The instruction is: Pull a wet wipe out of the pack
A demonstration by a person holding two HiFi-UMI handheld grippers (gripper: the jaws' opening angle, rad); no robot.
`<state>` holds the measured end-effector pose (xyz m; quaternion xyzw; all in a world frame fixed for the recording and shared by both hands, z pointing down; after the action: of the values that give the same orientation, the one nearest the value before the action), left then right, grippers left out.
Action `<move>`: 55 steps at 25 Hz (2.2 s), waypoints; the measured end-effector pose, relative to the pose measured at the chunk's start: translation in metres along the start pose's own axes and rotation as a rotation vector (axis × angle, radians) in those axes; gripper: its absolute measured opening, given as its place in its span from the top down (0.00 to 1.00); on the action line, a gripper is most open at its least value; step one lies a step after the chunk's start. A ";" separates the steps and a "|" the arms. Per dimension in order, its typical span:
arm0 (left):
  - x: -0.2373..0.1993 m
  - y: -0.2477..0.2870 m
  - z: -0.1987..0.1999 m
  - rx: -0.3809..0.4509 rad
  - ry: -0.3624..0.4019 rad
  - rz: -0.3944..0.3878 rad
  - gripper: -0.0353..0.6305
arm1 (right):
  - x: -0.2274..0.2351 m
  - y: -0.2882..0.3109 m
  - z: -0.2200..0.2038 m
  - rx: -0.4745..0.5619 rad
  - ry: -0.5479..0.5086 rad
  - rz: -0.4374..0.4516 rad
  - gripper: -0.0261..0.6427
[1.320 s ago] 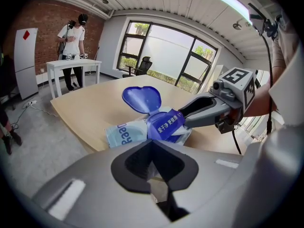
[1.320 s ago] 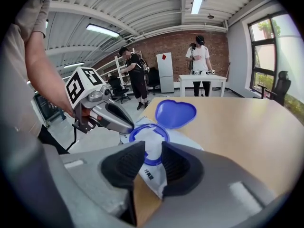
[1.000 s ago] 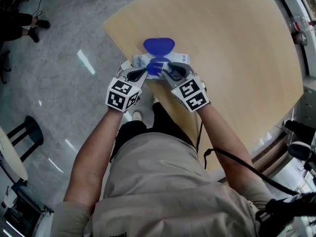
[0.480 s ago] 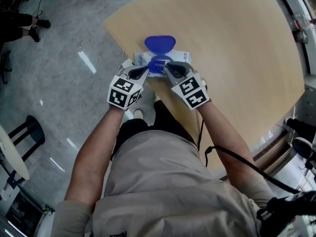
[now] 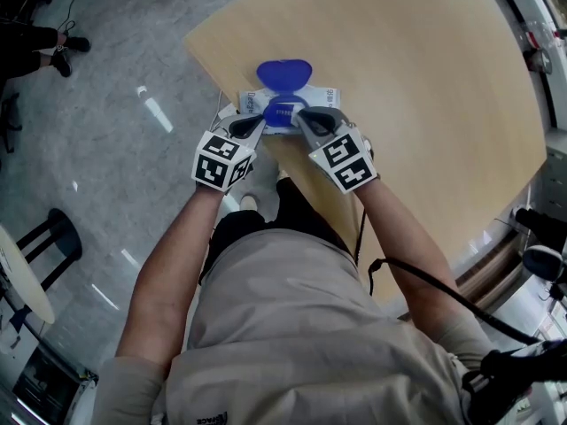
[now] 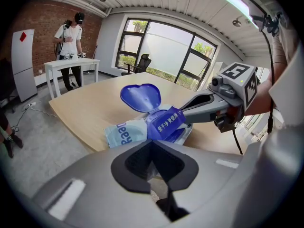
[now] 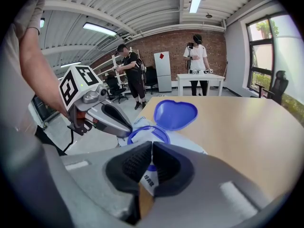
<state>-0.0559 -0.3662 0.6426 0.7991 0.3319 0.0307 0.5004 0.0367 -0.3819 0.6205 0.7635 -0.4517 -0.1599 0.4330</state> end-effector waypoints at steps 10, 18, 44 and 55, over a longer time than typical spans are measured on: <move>0.003 0.000 -0.001 -0.021 0.016 0.007 0.95 | 0.008 -0.017 -0.001 0.018 0.016 -0.038 0.95; 0.004 0.002 -0.004 -0.038 0.024 0.011 0.95 | 0.018 -0.028 -0.004 0.026 0.032 -0.065 0.95; 0.006 0.001 -0.003 -0.072 0.043 0.033 0.95 | 0.046 -0.066 -0.019 0.056 0.113 -0.157 0.95; 0.009 0.001 -0.003 -0.088 0.062 0.034 0.95 | 0.057 -0.090 -0.027 0.078 0.154 -0.213 0.95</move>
<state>-0.0498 -0.3588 0.6427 0.7804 0.3318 0.0785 0.5241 0.1345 -0.3955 0.5717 0.8334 -0.3393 -0.1282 0.4170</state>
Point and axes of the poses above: the fingertips, and each gripper's own axes: y forward along the fingers, x to its right, z out of its top, the point moved 2 cm from there along -y, backward along the fingers, and after that the axes turned 12 degrees about -x, right-handed, at the moved point
